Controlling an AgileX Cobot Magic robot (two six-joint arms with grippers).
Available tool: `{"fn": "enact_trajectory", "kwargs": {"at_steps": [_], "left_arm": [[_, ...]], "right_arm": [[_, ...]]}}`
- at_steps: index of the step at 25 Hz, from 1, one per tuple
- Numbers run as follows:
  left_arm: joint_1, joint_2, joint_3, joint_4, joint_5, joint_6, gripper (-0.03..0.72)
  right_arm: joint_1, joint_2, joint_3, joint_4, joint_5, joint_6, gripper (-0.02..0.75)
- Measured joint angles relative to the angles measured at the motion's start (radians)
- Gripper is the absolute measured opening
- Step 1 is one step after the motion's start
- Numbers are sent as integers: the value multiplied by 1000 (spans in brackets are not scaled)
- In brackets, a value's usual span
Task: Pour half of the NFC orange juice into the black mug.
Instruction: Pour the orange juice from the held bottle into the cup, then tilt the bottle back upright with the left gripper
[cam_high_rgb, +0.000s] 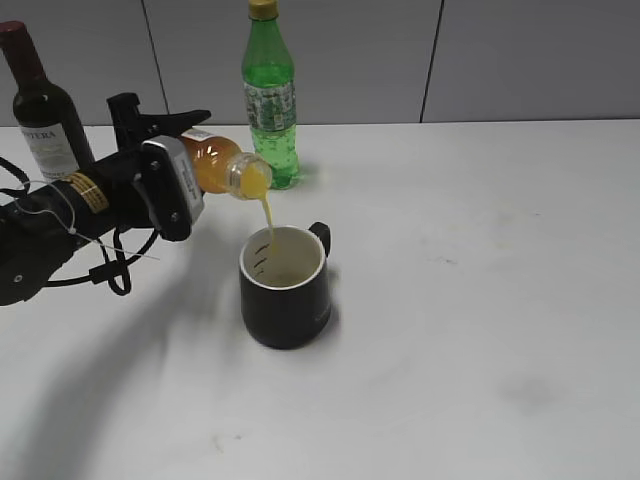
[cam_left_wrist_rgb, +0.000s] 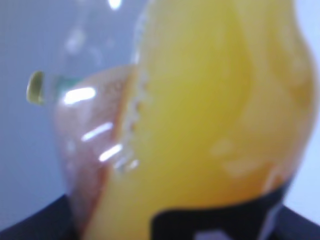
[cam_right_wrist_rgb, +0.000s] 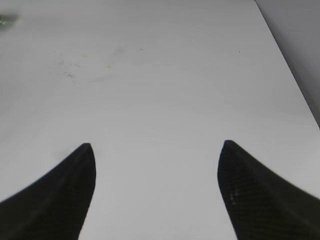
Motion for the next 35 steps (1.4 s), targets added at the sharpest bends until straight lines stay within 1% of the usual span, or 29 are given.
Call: {"fn": "enact_trajectory", "kwargs": {"at_steps": [16, 26, 35], "left_arm": [[0, 0, 0, 38, -21, 64, 471], [0, 0, 0, 39, -21, 72, 471], [0, 0, 0, 40, -24, 112, 471]], "right_arm": [[0, 0, 0, 0, 0, 0, 576], [0, 0, 0, 1, 0, 0, 576], [0, 0, 0, 4, 0, 0, 576]]}}
